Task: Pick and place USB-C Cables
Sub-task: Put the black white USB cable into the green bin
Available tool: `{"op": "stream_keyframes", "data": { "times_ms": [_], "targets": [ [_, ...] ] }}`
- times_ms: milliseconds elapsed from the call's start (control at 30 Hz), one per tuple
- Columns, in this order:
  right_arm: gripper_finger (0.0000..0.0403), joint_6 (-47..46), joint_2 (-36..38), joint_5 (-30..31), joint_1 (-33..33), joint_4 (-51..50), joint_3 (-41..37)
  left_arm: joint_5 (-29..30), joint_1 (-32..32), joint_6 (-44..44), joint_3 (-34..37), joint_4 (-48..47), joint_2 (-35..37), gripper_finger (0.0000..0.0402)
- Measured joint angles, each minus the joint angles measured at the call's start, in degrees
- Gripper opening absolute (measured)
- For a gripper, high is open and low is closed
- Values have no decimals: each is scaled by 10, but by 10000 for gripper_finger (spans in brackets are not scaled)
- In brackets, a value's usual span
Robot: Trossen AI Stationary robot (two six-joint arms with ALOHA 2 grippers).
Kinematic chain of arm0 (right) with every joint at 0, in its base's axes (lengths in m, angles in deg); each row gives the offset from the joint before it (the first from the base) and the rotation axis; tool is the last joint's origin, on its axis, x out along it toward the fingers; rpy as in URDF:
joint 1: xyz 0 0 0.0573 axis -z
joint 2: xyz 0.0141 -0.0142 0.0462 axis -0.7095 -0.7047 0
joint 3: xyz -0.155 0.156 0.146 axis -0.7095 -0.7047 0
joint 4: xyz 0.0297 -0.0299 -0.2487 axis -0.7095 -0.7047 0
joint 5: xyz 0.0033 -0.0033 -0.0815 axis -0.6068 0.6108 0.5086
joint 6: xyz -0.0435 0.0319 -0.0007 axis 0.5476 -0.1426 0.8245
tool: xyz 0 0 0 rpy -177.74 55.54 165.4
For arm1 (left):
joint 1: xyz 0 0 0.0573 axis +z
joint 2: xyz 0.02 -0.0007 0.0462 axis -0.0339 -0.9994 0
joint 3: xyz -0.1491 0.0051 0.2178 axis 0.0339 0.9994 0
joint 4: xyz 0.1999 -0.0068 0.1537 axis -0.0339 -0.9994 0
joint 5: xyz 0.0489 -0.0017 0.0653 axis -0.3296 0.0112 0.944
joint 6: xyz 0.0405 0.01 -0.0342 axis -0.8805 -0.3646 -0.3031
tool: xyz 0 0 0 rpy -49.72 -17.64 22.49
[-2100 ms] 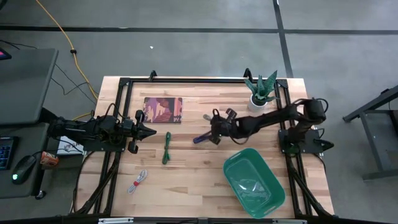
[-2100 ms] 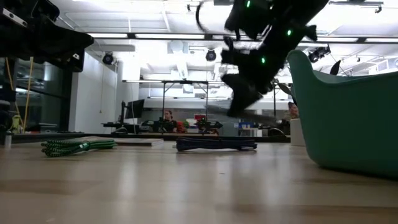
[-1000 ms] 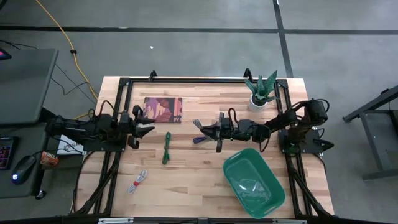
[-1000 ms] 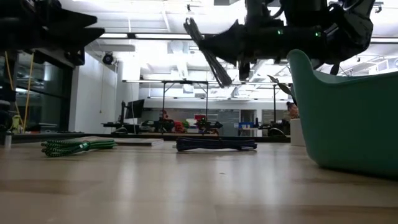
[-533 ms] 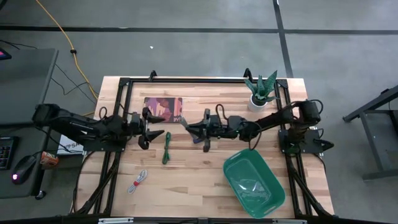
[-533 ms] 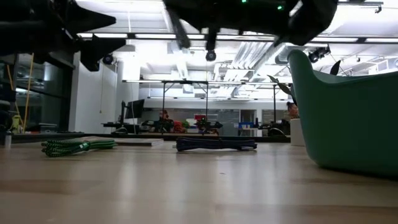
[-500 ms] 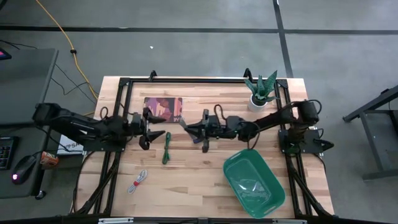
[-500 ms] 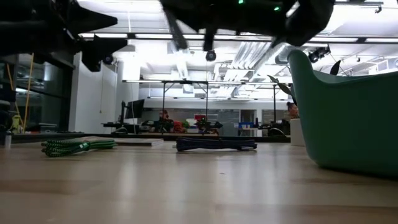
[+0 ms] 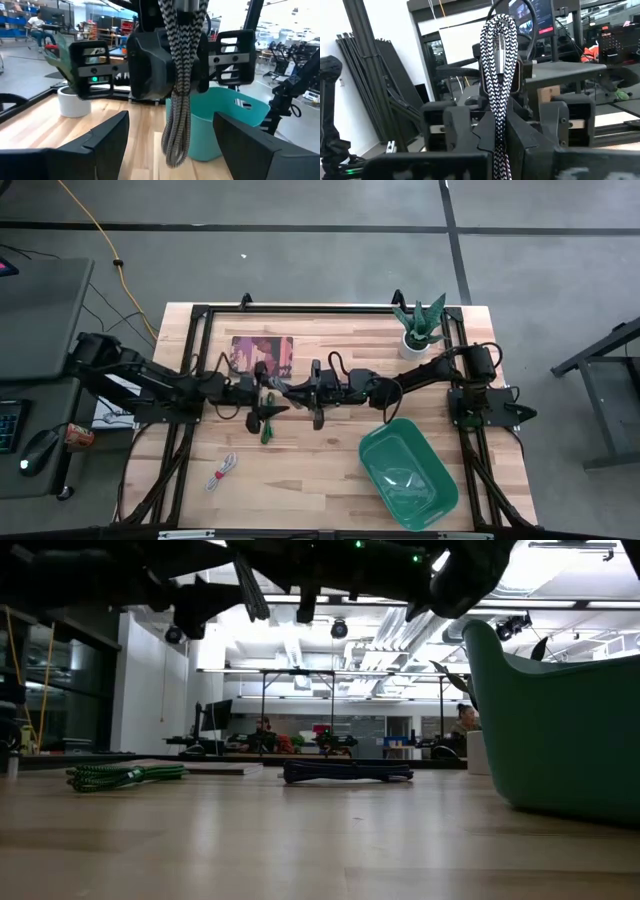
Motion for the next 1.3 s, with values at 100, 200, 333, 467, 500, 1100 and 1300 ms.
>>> {"op": "stream_keyframes", "data": {
  "times_ms": [100, 200, 333, 467, 500, 1100, 1300],
  "targets": [
    [3, 0, 0, 0, 0, 4, 0, 0, -3, 0, -20, -1, -29, 270],
    [3, 0, 0, 0, 0, 5, 0, 1, -4, 0, -39, 0, -53, 270],
    [3, 0, 0, 0, -1, 6, 0, 33, -4, 7, -49, -1, -76, 266],
    [3, 12, 0, 1, -3, 5, 0, 60, -4, 15, -49, -2, -81, 228],
    [3, 14, 0, 2, -4, 5, 0, 61, -4, 16, -49, -2, -81, 210],
    [3, 13, 1, 2, -6, -11, -1, -6, -6, 20, -49, -11, -72, 142],
    [3, 45, 52, 34, -8, -106, -15, -4, -2, 5, -48, -108, -4, 215]
  ]
}}
